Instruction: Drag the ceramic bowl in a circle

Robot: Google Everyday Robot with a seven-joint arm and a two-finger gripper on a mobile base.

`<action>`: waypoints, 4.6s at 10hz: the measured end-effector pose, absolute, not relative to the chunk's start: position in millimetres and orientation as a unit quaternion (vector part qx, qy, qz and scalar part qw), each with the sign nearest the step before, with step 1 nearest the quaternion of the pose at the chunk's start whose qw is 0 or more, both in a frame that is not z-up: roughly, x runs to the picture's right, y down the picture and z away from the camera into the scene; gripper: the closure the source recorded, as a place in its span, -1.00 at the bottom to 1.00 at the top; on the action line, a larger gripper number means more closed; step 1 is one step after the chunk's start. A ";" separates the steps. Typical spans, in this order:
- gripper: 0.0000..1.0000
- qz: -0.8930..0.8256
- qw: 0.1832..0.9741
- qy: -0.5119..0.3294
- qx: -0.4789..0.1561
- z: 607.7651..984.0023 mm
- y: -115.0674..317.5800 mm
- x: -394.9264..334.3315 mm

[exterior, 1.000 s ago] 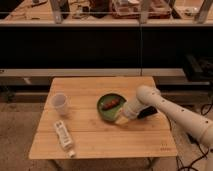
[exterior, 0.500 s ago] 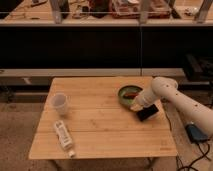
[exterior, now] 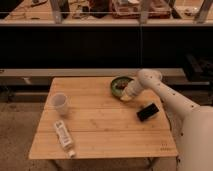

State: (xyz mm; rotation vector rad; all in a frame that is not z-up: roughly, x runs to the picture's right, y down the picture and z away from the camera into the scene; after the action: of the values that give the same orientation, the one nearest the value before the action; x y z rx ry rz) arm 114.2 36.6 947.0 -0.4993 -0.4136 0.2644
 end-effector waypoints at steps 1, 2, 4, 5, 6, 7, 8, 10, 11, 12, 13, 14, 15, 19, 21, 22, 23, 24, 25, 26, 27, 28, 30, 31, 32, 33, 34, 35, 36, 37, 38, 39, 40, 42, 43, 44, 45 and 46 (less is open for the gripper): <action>0.86 0.121 0.940 -0.210 -0.242 950.4 29.4 101.0; 0.86 0.104 0.938 -0.226 -0.241 949.6 22.8 74.5; 0.86 0.069 0.931 -0.262 -0.245 933.6 22.5 21.1; 0.86 0.049 0.926 -0.283 -0.246 918.6 27.7 -6.5; 0.86 0.027 0.920 -0.303 -0.248 901.7 37.2 -31.9; 0.86 0.009 0.914 -0.317 -0.252 887.1 50.9 -49.4; 0.86 -0.006 0.908 -0.328 -0.260 873.4 70.1 -59.9; 0.86 -0.024 0.898 -0.334 -0.284 851.4 111.8 -58.5; 0.86 -0.022 0.897 -0.327 -0.296 844.5 130.1 -46.6; 0.86 -0.012 0.896 -0.318 -0.309 838.6 146.7 -32.0; 0.86 0.008 0.898 -0.303 -0.318 834.5 160.1 -11.1; 0.86 0.033 0.902 -0.285 -0.322 830.7 168.7 12.5; 0.86 0.060 0.908 -0.265 -0.319 827.9 172.8 37.9; 0.86 0.147 0.931 -0.189 -0.274 845.3 147.9 131.3; 0.86 0.163 0.935 -0.180 -0.259 869.9 127.7 144.4; 0.86 0.165 0.937 -0.178 -0.252 891.0 113.7 145.2; 0.86 0.167 0.938 -0.178 -0.246 904.7 100.5 144.5; 0.86 0.167 0.940 -0.178 -0.238 918.7 85.7 141.6; 0.86 0.160 0.943 -0.177 -0.232 929.3 71.6 137.6; 0.86 0.151 0.945 -0.182 -0.227 936.6 57.2 126.8; 0.86 0.137 0.946 -0.189 -0.224 939.7 46.6 110.2; 0.86 0.115 0.946 -0.201 -0.227 940.3 43.1 85.9; 0.86 0.053 0.941 -0.244 -0.229 921.5 43.8 18.4; 0.86 0.029 0.937 -0.264 -0.229 908.2 46.8 -4.1; 0.86 -0.003 0.928 -0.292 -0.233 887.3 57.9 -32.8; 0.86 -0.024 0.919 -0.312 -0.239 871.0 70.2 -50.6; 0.86 -0.039 0.911 -0.326 -0.248 857.9 85.8 -59.0; 0.86 -0.050 0.905 -0.336 -0.258 847.3 101.1 -61.5; 0.86 -0.056 0.896 -0.343 -0.278 833.5 127.8 -56.9; 0.86 -0.053 0.894 -0.342 -0.286 828.3 141.2 -48.3; 0.86 -0.036 0.894 -0.337 -0.294 822.3 155.0 -34.0; 0.86 -0.011 0.895 -0.331 -0.299 818.0 165.1 -19.0; 0.86 0.028 0.900 -0.317 -0.298 816.3 172.5 5.0; 0.86 0.090 0.917 -0.275 -0.274 821.5 170.1 59.0; 0.86 0.107 0.923 -0.261 -0.263 823.3 166.9 77.0; 0.86 0.131 0.931 -0.237 -0.243 827.7 161.0 106.2; 0.86 0.143 0.938 -0.220 -0.226 837.5 153.0 125.4; 0.86 0.147 0.944 -0.207 -0.212 849.5 143.4 138.1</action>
State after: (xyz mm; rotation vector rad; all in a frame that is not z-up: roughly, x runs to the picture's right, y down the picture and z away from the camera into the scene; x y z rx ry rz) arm 138.1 143.4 849.5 -0.4312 -0.4217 0.3005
